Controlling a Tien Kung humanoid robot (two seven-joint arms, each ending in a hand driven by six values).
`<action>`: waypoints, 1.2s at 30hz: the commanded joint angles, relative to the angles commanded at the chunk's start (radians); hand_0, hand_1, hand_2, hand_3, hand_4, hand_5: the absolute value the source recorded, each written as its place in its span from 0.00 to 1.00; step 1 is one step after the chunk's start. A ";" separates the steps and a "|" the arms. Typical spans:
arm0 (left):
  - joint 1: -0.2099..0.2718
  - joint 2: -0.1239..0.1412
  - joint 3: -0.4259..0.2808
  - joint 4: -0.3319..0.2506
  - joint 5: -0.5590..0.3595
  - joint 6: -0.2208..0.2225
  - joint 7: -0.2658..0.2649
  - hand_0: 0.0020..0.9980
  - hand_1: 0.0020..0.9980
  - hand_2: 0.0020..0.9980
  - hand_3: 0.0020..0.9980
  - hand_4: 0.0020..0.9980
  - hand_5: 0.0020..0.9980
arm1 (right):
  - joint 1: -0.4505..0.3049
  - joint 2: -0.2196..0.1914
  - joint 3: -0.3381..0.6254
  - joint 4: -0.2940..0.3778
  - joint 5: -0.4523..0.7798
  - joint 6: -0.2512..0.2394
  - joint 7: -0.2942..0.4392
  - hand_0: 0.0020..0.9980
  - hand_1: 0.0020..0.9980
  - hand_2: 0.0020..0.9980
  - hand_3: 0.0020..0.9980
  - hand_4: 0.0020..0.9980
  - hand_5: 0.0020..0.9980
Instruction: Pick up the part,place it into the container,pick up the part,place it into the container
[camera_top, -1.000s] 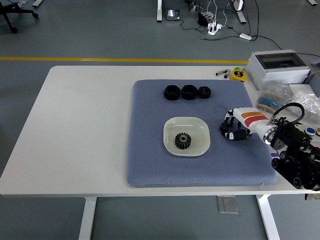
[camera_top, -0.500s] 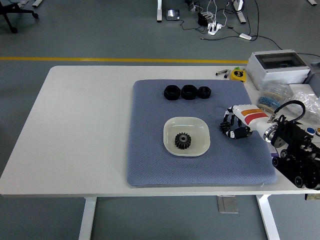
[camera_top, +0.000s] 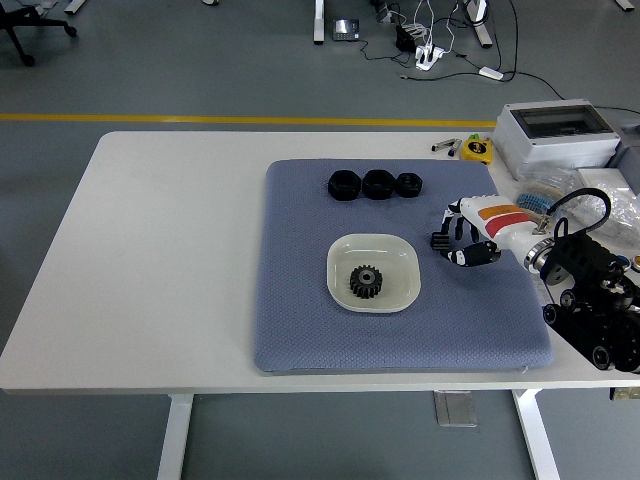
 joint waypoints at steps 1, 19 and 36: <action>-0.001 0.000 0.000 0.000 0.000 0.000 0.000 0.71 0.71 0.75 0.66 0.68 0.67 | 0.001 0.001 0.002 0.000 0.000 0.002 0.000 0.14 0.24 0.39 0.48 0.76 0.17; -0.008 0.000 0.006 -0.002 -0.007 -0.001 0.000 0.71 0.71 0.75 0.66 0.68 0.67 | 0.042 0.063 -0.077 -0.120 0.096 0.000 -0.016 0.55 0.67 0.80 0.82 0.86 0.33; -0.022 0.002 0.000 -0.005 0.009 -0.004 0.006 0.71 0.71 0.75 0.66 0.68 0.67 | 0.095 0.105 -0.219 -0.193 0.217 -0.005 -0.041 0.65 0.71 0.77 0.72 0.81 0.34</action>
